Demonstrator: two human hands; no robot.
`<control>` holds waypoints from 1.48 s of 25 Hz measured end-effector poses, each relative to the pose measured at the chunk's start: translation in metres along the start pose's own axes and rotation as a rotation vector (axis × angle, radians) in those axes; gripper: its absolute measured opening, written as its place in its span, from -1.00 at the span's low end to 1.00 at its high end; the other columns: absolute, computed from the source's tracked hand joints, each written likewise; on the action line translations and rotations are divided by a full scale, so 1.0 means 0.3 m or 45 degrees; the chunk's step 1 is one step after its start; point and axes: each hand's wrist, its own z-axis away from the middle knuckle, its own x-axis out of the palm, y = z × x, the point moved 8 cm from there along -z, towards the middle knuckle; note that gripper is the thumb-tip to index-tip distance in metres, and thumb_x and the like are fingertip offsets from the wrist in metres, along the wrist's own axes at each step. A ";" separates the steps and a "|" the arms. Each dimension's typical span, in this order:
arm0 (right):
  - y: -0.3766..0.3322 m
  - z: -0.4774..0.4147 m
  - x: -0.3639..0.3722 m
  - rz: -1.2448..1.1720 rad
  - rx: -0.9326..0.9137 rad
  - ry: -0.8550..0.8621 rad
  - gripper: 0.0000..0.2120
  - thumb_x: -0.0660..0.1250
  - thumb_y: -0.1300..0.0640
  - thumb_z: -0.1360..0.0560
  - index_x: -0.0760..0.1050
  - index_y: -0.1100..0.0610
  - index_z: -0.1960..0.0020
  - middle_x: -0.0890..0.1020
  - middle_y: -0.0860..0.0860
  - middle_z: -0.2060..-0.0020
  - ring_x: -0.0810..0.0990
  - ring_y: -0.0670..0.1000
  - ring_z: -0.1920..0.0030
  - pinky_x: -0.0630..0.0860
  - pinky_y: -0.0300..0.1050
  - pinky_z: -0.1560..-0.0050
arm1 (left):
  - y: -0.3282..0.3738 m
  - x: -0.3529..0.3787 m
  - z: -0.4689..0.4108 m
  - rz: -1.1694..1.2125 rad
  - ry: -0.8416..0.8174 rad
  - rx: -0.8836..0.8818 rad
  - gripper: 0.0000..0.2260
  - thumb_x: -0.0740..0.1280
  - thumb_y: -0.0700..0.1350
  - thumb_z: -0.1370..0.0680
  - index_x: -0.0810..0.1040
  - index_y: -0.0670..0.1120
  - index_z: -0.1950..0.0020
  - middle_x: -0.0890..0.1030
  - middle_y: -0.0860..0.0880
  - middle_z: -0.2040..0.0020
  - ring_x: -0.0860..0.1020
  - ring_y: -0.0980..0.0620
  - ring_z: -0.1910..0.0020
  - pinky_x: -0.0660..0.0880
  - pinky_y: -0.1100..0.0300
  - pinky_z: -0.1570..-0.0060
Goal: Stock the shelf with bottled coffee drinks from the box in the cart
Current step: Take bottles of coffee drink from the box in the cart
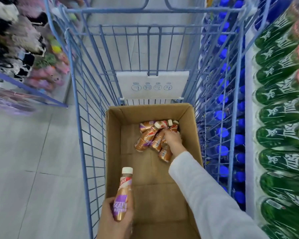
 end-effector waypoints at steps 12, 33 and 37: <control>0.201 0.424 -0.072 -0.766 0.010 -0.411 -0.64 0.49 0.03 -0.50 0.53 0.15 -0.22 0.72 0.12 0.02 0.70 0.10 -0.01 0.61 0.02 -0.05 | 0.120 -0.125 0.174 0.002 -0.052 0.183 -0.50 0.57 -0.18 -0.45 0.36 -0.04 -0.25 0.56 -0.03 -0.02 0.55 0.03 0.10 0.47 0.21 0.27; 0.529 1.639 -0.592 -1.215 -0.692 0.245 -0.46 0.57 -0.11 -0.28 0.51 -0.18 -0.22 0.74 -0.15 0.00 0.73 -0.04 -0.01 0.66 0.02 -0.07 | 0.430 -0.169 0.913 -0.120 -1.104 1.092 -0.55 0.48 0.08 -0.32 0.47 0.04 -0.15 0.67 -0.05 0.06 0.62 0.14 0.27 0.57 0.12 0.27; 0.769 1.845 -0.708 -1.407 -0.723 0.471 -0.41 0.56 -0.10 -0.22 0.51 -0.13 -0.23 0.74 -0.14 0.01 0.74 -0.06 0.02 0.65 -0.10 0.03 | 0.320 -0.061 1.146 -0.235 -1.357 1.240 -0.67 0.54 -0.10 -0.47 0.49 0.02 -0.15 0.68 -0.03 0.06 0.62 0.18 0.25 0.53 0.23 0.32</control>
